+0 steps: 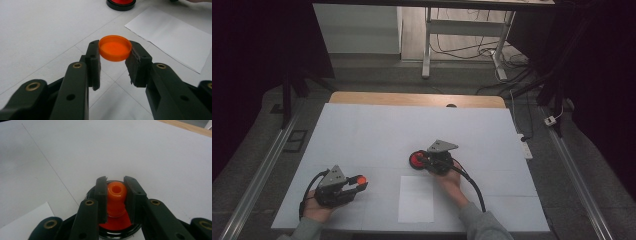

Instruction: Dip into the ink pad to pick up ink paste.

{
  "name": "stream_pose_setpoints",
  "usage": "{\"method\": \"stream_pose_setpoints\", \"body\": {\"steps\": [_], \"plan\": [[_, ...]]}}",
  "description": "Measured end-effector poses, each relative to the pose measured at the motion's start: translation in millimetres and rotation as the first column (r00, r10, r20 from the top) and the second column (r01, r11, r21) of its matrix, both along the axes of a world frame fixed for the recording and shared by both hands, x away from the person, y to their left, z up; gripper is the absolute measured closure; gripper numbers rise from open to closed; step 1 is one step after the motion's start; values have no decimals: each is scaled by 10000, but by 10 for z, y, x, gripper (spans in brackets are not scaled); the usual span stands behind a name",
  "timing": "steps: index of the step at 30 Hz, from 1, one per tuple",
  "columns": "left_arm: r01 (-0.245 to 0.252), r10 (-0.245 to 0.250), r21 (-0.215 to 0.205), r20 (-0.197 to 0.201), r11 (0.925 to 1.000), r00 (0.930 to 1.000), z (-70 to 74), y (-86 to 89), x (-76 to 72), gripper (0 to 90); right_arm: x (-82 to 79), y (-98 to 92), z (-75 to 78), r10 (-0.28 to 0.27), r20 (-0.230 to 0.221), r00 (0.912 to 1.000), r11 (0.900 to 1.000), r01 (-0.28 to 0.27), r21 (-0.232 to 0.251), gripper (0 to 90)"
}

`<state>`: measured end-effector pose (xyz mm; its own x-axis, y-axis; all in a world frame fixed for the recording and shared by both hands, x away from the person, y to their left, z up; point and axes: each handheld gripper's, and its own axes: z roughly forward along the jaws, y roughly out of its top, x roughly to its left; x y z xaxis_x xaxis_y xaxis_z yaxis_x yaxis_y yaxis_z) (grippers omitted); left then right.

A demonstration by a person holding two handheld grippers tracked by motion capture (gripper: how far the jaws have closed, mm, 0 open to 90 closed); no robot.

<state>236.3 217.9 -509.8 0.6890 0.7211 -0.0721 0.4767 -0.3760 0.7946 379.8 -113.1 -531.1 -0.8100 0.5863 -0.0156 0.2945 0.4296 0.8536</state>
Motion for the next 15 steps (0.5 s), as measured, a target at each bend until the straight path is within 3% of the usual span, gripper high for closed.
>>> {"method": "stream_pose_setpoints", "body": {"steps": [15], "plan": [[-86, 86, 25, 14, 10000, 10000, 0, 9, 6, 649, 4, 9, 8, -134, -84, 9999, 9999, 134, 37, 728]]}}
